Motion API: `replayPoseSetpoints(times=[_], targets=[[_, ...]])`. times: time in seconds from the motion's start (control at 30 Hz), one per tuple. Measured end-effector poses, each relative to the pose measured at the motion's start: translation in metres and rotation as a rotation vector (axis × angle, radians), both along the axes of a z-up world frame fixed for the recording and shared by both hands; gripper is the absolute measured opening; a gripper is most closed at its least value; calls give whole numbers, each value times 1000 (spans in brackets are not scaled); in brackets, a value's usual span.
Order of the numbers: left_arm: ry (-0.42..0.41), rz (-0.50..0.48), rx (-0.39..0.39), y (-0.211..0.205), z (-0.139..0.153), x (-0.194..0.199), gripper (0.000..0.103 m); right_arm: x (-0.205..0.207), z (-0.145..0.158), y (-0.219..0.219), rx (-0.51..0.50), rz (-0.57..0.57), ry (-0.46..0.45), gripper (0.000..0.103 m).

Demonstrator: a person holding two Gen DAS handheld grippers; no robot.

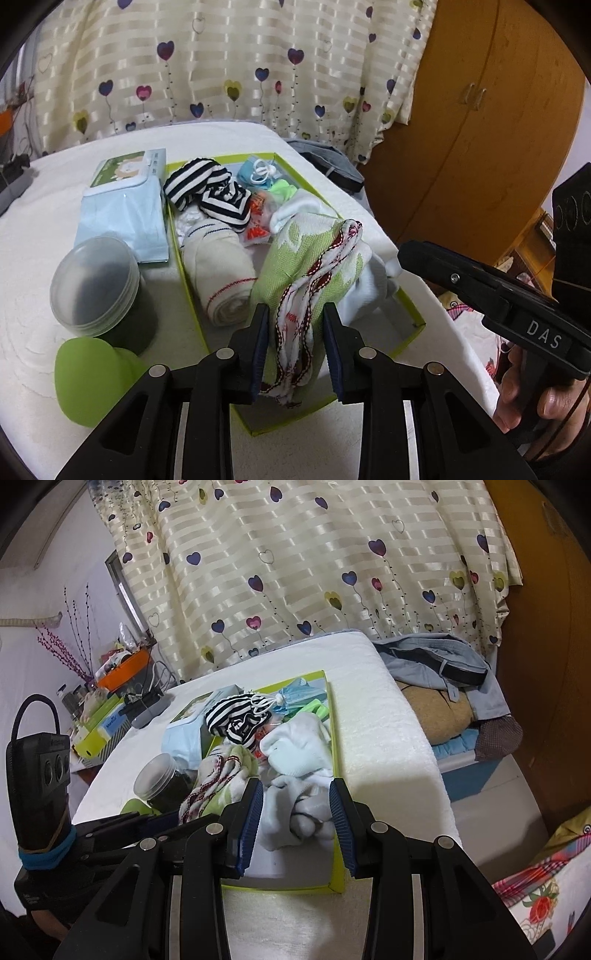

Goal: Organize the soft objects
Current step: 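Lower the cloth and gloves into the box and open both tools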

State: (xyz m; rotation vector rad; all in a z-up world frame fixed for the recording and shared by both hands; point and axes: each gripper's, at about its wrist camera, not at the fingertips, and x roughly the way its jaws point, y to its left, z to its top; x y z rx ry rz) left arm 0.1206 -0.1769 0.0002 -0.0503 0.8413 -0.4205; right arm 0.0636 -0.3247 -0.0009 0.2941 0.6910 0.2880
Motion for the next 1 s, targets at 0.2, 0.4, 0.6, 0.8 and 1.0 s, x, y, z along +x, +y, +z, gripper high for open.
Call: replayPoseSetpoints(times=[0.2, 0.4, 0.6, 0.8, 1.0], targets=[[-24, -7, -11, 4, 10, -12, 32, -2, 3, 5, -14, 6, -7, 39], [-50, -4, -20, 8, 21, -24, 33, -10, 6, 11, -27, 11, -13, 39], [-63, -1, -28, 14, 25, -34, 33, -18, 8, 16, -43, 15, -12, 39], [-74, 9, -39, 23, 29, -39, 33, -20, 6, 21, -48, 19, -4, 39], [-77, 40, -26, 31, 28, -38, 33, -18, 3, 32, -58, 44, 4, 39]])
